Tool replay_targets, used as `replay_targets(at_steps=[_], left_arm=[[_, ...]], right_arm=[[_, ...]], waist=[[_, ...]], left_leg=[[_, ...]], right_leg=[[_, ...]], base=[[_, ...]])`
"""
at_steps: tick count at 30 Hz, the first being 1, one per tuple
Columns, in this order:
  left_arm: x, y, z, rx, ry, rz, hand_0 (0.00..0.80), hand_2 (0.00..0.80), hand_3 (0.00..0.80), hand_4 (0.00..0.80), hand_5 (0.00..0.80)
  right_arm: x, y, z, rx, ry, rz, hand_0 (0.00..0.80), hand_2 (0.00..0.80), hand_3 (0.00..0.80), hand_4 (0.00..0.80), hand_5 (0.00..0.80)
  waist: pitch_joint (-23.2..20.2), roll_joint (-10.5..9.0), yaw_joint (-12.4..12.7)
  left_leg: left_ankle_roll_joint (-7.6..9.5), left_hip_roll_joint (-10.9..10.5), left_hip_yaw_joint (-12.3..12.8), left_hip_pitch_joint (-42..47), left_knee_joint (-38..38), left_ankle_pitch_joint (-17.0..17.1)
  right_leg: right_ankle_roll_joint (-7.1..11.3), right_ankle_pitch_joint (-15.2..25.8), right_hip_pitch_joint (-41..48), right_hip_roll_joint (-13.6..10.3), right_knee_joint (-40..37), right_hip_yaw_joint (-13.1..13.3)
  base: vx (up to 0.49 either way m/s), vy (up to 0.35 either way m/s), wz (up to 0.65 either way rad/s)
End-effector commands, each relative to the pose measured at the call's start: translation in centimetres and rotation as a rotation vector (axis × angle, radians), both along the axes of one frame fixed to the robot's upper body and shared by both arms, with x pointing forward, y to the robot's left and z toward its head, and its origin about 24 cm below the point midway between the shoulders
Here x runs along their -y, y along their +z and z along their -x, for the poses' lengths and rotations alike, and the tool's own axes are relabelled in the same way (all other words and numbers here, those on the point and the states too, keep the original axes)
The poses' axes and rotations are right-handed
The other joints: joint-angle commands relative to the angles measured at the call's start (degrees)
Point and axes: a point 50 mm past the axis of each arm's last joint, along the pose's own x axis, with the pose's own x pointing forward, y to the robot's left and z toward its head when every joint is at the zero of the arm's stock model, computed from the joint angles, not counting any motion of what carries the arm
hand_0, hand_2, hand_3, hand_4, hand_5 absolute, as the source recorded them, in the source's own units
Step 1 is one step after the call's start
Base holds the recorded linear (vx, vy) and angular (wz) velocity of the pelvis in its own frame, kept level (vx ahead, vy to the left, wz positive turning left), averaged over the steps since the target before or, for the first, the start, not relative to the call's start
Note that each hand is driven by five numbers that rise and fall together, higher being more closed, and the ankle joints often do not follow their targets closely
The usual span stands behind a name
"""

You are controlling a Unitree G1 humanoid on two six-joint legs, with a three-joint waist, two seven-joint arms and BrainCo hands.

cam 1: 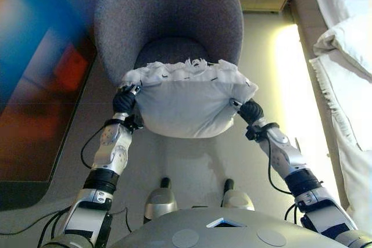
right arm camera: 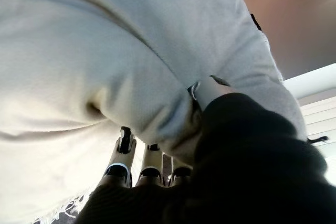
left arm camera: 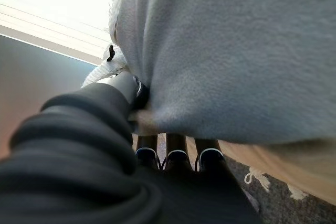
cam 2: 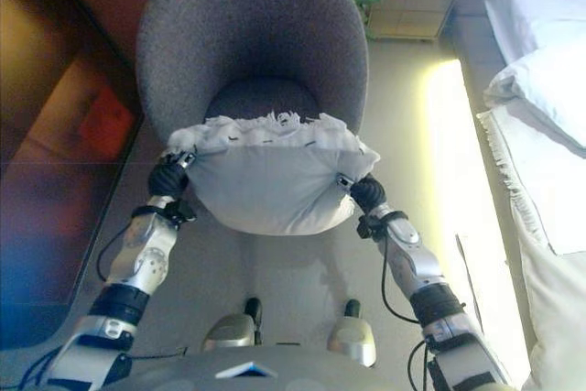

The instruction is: Pick up the cushion and take it to the sofa

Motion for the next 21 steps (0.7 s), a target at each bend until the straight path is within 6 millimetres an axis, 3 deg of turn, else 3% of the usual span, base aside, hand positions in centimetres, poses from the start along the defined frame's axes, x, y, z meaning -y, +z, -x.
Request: replay_targets(at_steps=[1, 6, 9, 12, 13, 15, 16, 18, 21], left_arm=[[2.2, 2.4, -1.7, 0.132, -0.095, -0.036, 0.800, 0.800, 0.800, 0.800, 0.800], [1.9, 3.0, -1.8, 0.146, -0.113, -0.055, 0.800, 0.800, 0.800, 0.800, 0.800], [2.1, 3.1, -2.3, 0.142, -0.148, -0.072, 0.800, 0.800, 0.800, 0.800, 0.800], [2.7, 3.3, -2.9, 0.148, -0.199, -0.063, 0.800, 0.800, 0.800, 0.800, 0.800], [3.0, 3.3, -3.1, 0.146, -0.213, -0.054, 0.800, 0.800, 0.800, 0.800, 0.800], [3.4, 3.3, -3.4, 0.143, -0.232, -0.042, 0.800, 0.800, 0.800, 0.800, 0.800], [4.0, 3.2, -3.6, 0.135, -0.256, -0.033, 0.800, 0.800, 0.800, 0.800, 0.800], [4.6, 2.9, -3.6, 0.126, -0.270, -0.033, 0.800, 0.800, 0.800, 0.800, 0.800], [5.5, 2.6, -3.5, 0.119, -0.288, -0.046, 0.800, 0.800, 0.800, 0.800, 0.800]], right_arm=[[-2.7, 4.7, -2.3, 0.223, 0.068, -0.133, 0.800, 0.800, 0.800, 0.800, 0.800], [-2.8, 5.6, -3.2, 0.235, 0.053, -0.167, 0.800, 0.800, 0.800, 0.800, 0.800], [-3.2, 5.7, -3.7, 0.225, 0.029, -0.224, 0.800, 0.800, 0.800, 0.800, 0.800], [-3.3, 5.5, -3.7, 0.229, -0.005, -0.203, 0.800, 0.800, 0.800, 0.800, 0.800], [-3.1, 5.4, -3.7, 0.226, -0.014, -0.194, 0.800, 0.800, 0.800, 0.800, 0.800], [-2.7, 5.3, -3.8, 0.219, -0.022, -0.181, 0.800, 0.800, 0.800, 0.800, 0.800], [-2.1, 5.2, -3.9, 0.211, -0.036, -0.166, 0.800, 0.800, 0.800, 0.800, 0.800], [-1.6, 5.1, -3.9, 0.205, -0.047, -0.159, 0.800, 0.800, 0.800, 0.800, 0.800], [-0.7, 5.6, -3.9, 0.217, -0.058, -0.180, 0.800, 0.800, 0.800, 0.800, 0.800]], waist=[[-4.0, -0.36, -1.2], [-3.4, -0.75, -0.7], [-2.6, -0.67, -0.5], [-0.8, 0.59, -1.6], [-0.4, 0.94, -2.0], [-0.1, 0.69, -2.9], [-0.1, -0.12, -4.0], [-0.1, -1.29, -5.1], [-0.2, -4.11, -7.7]], left_leg=[[3.87, -2.1, 6.1, -1.1, -1.5, 2.0], [5.27, -3.4, 7.5, -2.4, 4.1, -1.2], [7.53, -4.8, 7.2, -4.0, 7.8, -3.3], [8.81, -5.5, 5.0, -3.5, 10.2, -5.1], [8.84, -5.4, 4.2, -3.3, 10.6, -5.1], [8.88, -5.8, 3.3, -2.7, 11.0, -5.7], [8.74, -6.8, 2.2, -1.9, 11.4, -6.3], [8.40, -7.7, 1.3, -0.9, 12.1, -7.5], [8.37, -10.0, -2.1, 1.0, 13.6, -11.8]], right_leg=[[-1.00, 1.4, -0.4, 0.6, 2.2, -1.6], [-1.12, 1.9, -1.8, -2.0, 8.1, -0.2], [-1.89, 4.2, -5.2, -2.9, 21.0, 1.7], [-3.09, 8.4, -12.7, -0.7, 37.0, 6.6], [-3.26, 9.8, -14.6, 0.4, 38.6, 7.6], [-3.04, 11.0, -16.6, 2.2, 37.9, 9.6], [-2.66, 12.1, -17.4, 3.8, 33.6, 11.3], [-2.21, 12.9, -17.0, 3.5, 25.8, 12.4], [-0.07, 13.0, -17.5, 4.3, 5.8, 16.7]], base=[[0.045, 0.114, -0.03], [0.029, 0.124, -0.05], [0.021, 0.175, -0.04], [0.063, 0.196, 0.29], [0.139, 0.095, 0.38], [0.191, -0.008, 0.47], [0.293, -0.103, 0.44], [0.354, -0.162, 0.46], [0.437, -0.190, 0.53]])
